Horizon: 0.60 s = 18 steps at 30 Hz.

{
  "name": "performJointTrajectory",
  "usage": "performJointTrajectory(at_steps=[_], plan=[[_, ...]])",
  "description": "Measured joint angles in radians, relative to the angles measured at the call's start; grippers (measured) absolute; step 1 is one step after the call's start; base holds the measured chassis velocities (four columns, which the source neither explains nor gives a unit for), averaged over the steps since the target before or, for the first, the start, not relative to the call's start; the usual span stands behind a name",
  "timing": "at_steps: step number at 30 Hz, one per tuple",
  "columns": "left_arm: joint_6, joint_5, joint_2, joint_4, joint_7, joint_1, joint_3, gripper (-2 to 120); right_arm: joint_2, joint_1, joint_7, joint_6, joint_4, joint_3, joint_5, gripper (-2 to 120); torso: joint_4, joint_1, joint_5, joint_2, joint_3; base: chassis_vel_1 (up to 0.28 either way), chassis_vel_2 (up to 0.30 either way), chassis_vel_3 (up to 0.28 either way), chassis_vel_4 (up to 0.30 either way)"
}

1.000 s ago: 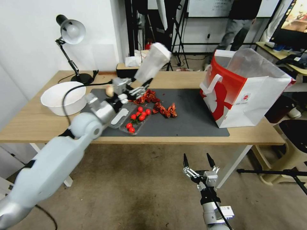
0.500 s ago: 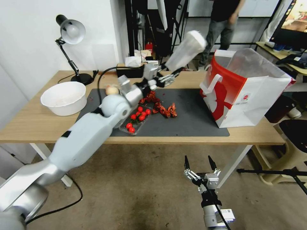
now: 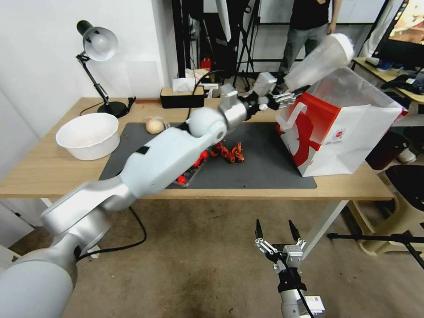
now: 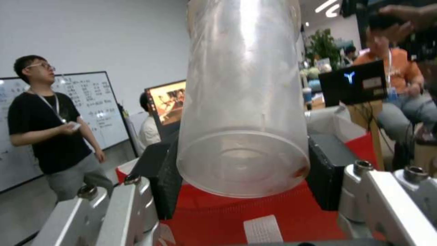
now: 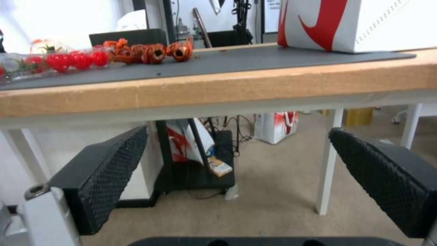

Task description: Pick up the trash from the table and place it into the takeout bag.

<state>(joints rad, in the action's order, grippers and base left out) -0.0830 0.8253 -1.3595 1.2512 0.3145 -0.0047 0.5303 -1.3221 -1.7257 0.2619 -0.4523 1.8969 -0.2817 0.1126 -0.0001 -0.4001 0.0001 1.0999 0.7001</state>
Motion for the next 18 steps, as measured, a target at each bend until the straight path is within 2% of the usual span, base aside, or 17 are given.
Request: performJointTrajectory(at_steps=[5,10,18], plan=[[0.036,-0.053,-0.012,-0.052,-0.003,-0.073,0.064,54,0.0,0.001,0.002,-0.007,-0.011,0.002,0.0,100,0.0001,0.0,0.0,0.0,0.0,0.0,0.0,0.0,0.0],[0.068,-0.077,-0.016,-0.072,-0.001,-0.121,0.085,54,-0.003,0.0,0.002,-0.013,-0.014,0.005,0.0,100,0.0002,0.0,-0.0001,0.0,0.0,0.0,0.0,0.0,0.0],[0.075,-0.142,-0.02,-0.104,0.014,-0.172,0.136,54,0.003,0.004,0.001,-0.02,-0.026,0.006,0.001,100,0.0001,0.0,-0.0002,0.0,0.0,0.0,0.0,0.0,0.0]])
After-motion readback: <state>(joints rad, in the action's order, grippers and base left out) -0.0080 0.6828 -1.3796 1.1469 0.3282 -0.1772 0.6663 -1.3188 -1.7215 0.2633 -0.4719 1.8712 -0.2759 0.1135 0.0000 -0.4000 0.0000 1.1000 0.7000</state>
